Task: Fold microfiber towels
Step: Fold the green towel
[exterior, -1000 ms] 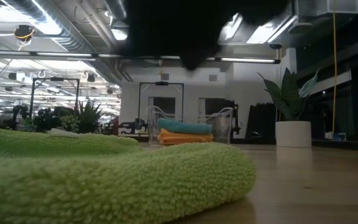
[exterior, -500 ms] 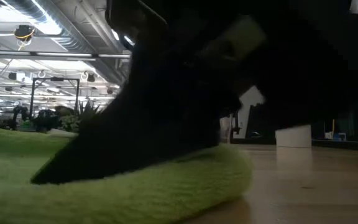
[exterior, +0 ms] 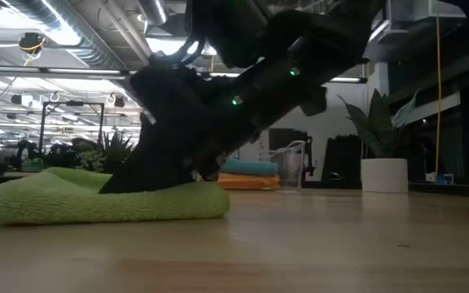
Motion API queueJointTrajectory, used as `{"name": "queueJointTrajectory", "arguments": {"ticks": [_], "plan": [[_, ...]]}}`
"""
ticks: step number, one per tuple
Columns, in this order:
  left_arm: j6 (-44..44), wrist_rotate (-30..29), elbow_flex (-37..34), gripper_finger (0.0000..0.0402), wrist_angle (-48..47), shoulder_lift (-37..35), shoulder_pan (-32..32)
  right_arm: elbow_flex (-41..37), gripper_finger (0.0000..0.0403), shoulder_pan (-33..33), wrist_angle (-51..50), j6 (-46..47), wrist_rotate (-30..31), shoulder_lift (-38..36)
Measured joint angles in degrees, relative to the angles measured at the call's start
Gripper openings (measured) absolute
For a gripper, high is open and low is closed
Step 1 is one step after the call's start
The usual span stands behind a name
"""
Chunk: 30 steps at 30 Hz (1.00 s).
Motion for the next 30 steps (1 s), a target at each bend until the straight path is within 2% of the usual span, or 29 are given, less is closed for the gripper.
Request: {"name": "queueJointTrajectory", "arguments": {"ticks": [3, 10, 15, 20, 22, 25, 28, 30], "plan": [[0.0, 0.0, 0.0, 0.0140, -1.4, 0.0, 0.1, -0.3, 0.0147, -1.3, -2.3, 2.5, -3.9, -2.1], [1.6, 0.0, 0.0, 0.0140, -5.0, -3.2, 0.1, -0.1, 0.0147, -1.6, -13.7, 2.6, -4.4, -13.8], [1.8, -2.1, 0.0, 0.0140, -15.5, -8.4, 0.1, -0.1, 0.0147, -1.1, -24.7, 6.2, -4.5, -22.2], [-1.1, -5.8, -0.4, 0.0139, -30.4, -14.4, -0.9, -0.2, 0.0147, -1.0, -31.8, 6.7, -4.5, -26.9], [-2.3, -7.7, -4.0, 0.0136, -30.0, -18.5, -1.7, -0.2, 0.0147, -1.0, -32.0, 6.7, -4.5, -28.0], [-6.6, -9.1, -13.1, 0.0130, -28.7, -26.2, -2.5, -0.1, 0.0147, -1.0, -32.1, 6.7, -4.5, -28.3], [-14.7, -9.4, -25.7, 0.0126, -27.6, -34.7, -2.9, -0.1, 0.0147, -1.0, -32.4, 7.4, -4.5, -28.2], [-19.5, -9.6, -35.3, 0.0124, -22.0, -41.7, -3.0, -0.1, 0.0147, -1.0, -32.6, 8.6, -4.6, -28.2]]}}
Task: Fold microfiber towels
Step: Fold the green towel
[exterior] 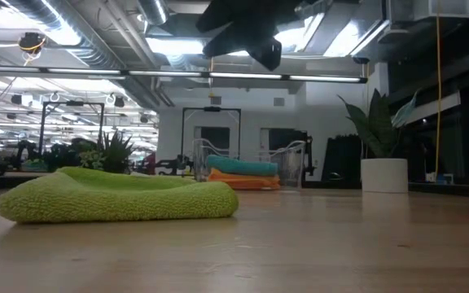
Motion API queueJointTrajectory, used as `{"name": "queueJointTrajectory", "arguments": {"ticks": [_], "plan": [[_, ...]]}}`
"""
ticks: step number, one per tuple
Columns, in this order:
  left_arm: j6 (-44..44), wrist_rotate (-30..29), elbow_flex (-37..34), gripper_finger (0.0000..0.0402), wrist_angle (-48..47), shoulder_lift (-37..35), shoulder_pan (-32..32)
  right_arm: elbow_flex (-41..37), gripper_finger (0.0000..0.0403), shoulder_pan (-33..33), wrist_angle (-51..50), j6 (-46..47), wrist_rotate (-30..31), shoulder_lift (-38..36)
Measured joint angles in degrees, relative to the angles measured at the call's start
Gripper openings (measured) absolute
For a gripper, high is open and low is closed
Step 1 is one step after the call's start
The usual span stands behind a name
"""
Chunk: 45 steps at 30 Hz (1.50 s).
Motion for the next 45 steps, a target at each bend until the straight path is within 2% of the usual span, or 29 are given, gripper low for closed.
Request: {"name": "queueJointTrajectory", "arguments": {"ticks": [2, 4, 6, 9, 12, 14, 16, 17, 20, 22, 24, 25, 27, 30, 32, 36, 39, 42, 45], "plan": [[-2.5, -0.1, -10.4, 0.0124, 10.2, -6.8, 0.0, 0.0, 0.0147, 0.0, -0.4, 0.7, 0.0, 0.0], [-2.2, -0.2, -21.3, 0.0124, 25.6, -12.8, 0.0, 0.0, 0.0147, 0.0, -0.3, 0.9, 0.0, 0.0], [0.9, -0.3, -31.9, 0.0124, 44.2, -17.1, 0.8, 0.0, 0.0147, 0.0, -0.5, 0.6, 0.0, 0.0], [10.1, -0.3, -44.4, 0.0124, 74.4, -17.7, 3.9, 0.0, 0.0147, -0.1, -0.8, -0.6, 0.0, 0.0], [25.2, -0.1, -49.1, 0.0124, 99.1, -15.2, 7.2, 0.0, 0.0147, -0.1, -1.3, -0.7, 0.0, 0.0], [37.1, 0.1, -47.8, 0.0124, 106.4, -14.1, 8.6, 0.0, 0.0147, -0.1, -2.1, -0.7, 0.0, 0.0], [45.0, 0.6, -43.1, 0.0124, 104.4, -13.8, 9.5, 0.0, 0.0147, -0.2, -3.2, -0.6, 0.0, 0.0], [47.4, 0.6, -39.7, 0.0124, 100.3, -13.7, 9.6, 0.0, 0.0147, -0.2, -3.7, -0.5, 0.0, 0.0], [49.8, 0.2, -26.4, 0.0124, 75.7, -12.4, 9.2, 0.0, 0.0147, -0.2, -4.5, -0.3, 0.0, 0.0], [47.9, -1.6, -17.2, 0.0124, 55.9, -9.8, 8.7, 0.0, 0.0147, -0.2, -5.6, -0.3, 0.0, 0.0], [41.8, -2.3, -10.3, 0.0124, 38.9, -6.7, 8.3, 0.0, 0.0147, -0.2, -6.0, -0.3, 0.0, 0.0], [38.0, -2.2, -8.0, 0.0124, 32.2, -5.1, 8.3, 0.0, 0.0147, -0.2, -6.1, -0.3, 0.0, 0.0], [32.4, -1.1, -6.0, 0.0124, 25.5, -2.3, 8.4, 0.0, 0.0147, -0.2, -6.1, -0.3, 0.0, 0.0], [31.3, 2.7, -5.8, 0.0124, 25.7, 1.7, 8.5, 0.0, 0.0147, -0.2, -6.1, -0.4, 0.1, 0.0], [33.7, 5.3, -5.8, 0.0124, 26.8, 5.2, 8.5, 0.0, 0.0147, -0.2, -6.1, -1.6, 0.1, 0.0], [35.8, 6.7, -5.8, 0.0129, 26.7, 10.9, 9.0, 0.0, 0.0147, -0.1, -6.0, -8.5, -1.0, 0.0], [33.8, 10.2, -5.8, 0.0147, 26.7, 12.9, 10.5, 0.0, 0.0147, 0.3, -5.8, -11.0, -3.2, 0.0], [32.3, 11.3, -5.8, 0.0172, 27.4, 13.0, 11.9, 0.0, 0.0152, 0.5, -6.0, -10.1, -4.1, 0.0], [32.8, 11.5, -5.8, 0.0200, 29.6, 12.9, 13.1, 0.0, 0.0181, 0.5, -6.1, -9.4, -4.2, 0.0]]}}
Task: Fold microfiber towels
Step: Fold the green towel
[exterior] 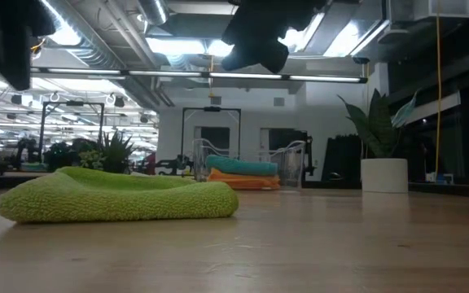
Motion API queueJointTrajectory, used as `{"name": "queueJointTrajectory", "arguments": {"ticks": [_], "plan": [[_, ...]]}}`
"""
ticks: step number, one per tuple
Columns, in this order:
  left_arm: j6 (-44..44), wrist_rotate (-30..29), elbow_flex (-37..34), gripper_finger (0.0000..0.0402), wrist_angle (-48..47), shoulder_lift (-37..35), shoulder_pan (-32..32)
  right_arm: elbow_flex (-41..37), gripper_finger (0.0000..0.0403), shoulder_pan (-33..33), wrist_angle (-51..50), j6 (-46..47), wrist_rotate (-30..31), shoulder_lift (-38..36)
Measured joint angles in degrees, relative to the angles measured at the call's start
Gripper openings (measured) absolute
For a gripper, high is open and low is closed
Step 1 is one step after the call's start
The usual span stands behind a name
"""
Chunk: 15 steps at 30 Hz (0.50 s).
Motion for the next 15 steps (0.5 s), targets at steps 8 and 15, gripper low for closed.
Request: {"name": "queueJointTrajectory", "arguments": {"ticks": [8, 15], "plan": [[9.8, -6.7, 0.0, 0.0247, 7.2, 0.5, 0.6, 0.1, 0.0287, 1.6, 5.3, -2.5, 0.1, 4.8], [11.2, -9.9, -4.1, 0.0244, 14.4, 0.7, -0.6, 0.0, 0.0288, 3.9, 7.4, -4.1, 0.5, 11.4]]}}
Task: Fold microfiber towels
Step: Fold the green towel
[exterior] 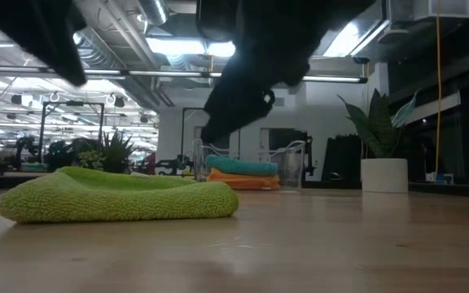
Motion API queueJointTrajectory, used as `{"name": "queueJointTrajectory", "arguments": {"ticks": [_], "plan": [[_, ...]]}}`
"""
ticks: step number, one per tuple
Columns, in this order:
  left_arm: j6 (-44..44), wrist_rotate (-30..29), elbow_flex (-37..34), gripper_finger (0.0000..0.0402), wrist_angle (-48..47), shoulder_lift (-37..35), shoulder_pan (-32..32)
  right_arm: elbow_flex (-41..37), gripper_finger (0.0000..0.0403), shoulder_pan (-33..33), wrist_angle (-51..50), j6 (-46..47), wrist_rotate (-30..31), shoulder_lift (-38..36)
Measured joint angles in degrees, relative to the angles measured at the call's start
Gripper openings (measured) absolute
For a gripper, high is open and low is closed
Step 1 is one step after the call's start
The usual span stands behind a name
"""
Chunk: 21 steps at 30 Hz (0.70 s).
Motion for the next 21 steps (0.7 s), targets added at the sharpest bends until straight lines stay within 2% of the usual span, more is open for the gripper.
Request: {"name": "queueJointTrajectory", "arguments": {"ticks": [3, 10, 16, 21], "plan": [[0.0, -0.4, -3.5, 0.0244, 6.9, 0.2, -0.7, 0.0, 0.0277, 0.6, 1.4, -2.3, 0.1, 1.4], [0.0, 1.1, -10.1, 0.0236, 15.4, 0.8, -1.9, 0.0, 0.0267, 1.8, 3.2, -5.0, 0.2, 4.1], [1.3, 3.3, -11.1, 0.0235, 20.9, 3.5, -1.9, 0.0, 0.0266, 1.6, 3.3, -5.0, 4.2, 6.3], [1.4, 4.6, -11.1, 0.0235, 21.5, 6.9, -1.9, 0.0, 0.0266, 1.6, 3.2, -4.9, 4.7, 6.3]]}}
